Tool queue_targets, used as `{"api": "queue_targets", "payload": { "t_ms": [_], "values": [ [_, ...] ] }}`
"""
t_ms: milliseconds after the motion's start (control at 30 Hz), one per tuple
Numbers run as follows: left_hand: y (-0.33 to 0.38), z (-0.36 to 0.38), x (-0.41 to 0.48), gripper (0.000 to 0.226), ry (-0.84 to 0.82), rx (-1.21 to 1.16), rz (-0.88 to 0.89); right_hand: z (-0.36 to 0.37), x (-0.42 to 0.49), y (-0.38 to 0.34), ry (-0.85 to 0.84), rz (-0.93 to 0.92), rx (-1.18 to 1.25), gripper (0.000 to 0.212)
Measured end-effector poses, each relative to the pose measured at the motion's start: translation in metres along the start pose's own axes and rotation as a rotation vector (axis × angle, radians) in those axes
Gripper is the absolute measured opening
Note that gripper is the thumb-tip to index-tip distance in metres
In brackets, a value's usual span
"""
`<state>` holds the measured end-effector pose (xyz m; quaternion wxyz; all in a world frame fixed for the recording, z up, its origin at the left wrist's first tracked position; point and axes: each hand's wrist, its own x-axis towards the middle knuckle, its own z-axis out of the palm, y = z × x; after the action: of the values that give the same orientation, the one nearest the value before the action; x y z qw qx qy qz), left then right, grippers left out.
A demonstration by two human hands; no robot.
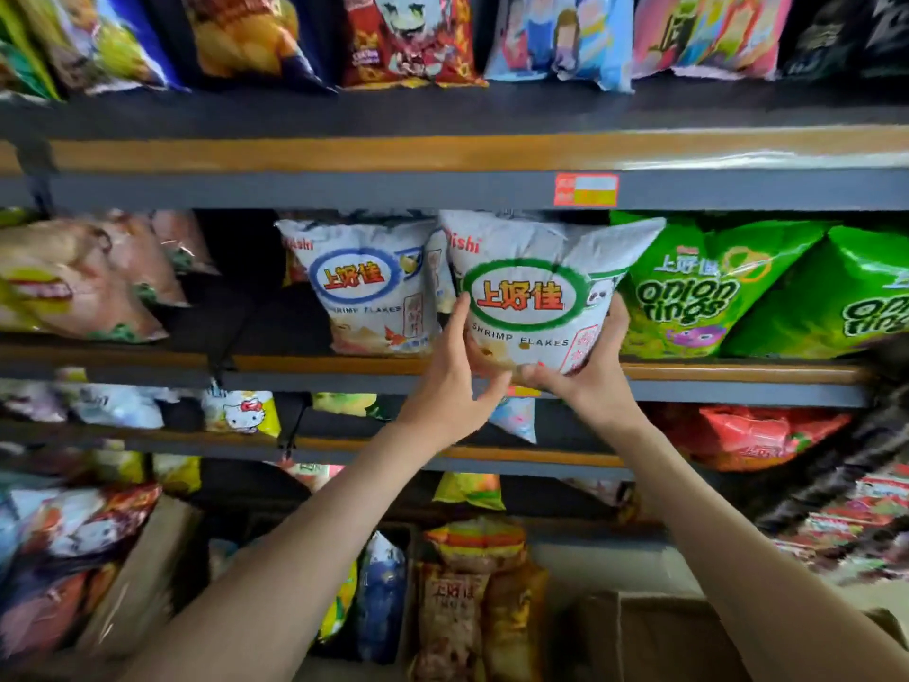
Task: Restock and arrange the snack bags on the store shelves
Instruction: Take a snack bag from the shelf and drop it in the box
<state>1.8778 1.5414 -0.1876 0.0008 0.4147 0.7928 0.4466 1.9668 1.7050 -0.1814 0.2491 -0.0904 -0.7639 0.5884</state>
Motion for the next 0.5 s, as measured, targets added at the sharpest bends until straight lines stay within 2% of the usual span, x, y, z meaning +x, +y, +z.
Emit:
{"api": "queue_targets", "payload": {
  "t_ms": [133, 233, 500],
  "values": [
    [-0.024, 0.013, 0.008, 0.1, 0.056, -0.014, 0.04, 0.007, 0.02, 0.016, 0.001, -0.087, -0.084, 0.107],
    [-0.036, 0.02, 0.018, 0.098, 0.036, 0.017, 0.048, 0.01, 0.041, 0.031, 0.038, -0.108, -0.116, 0.108],
    [-0.066, 0.028, 0.052, 0.081, 0.006, 0.03, 0.047, 0.023, 0.077, 0.058, 0.137, 0.031, -0.12, 0.106]
  ]
}}
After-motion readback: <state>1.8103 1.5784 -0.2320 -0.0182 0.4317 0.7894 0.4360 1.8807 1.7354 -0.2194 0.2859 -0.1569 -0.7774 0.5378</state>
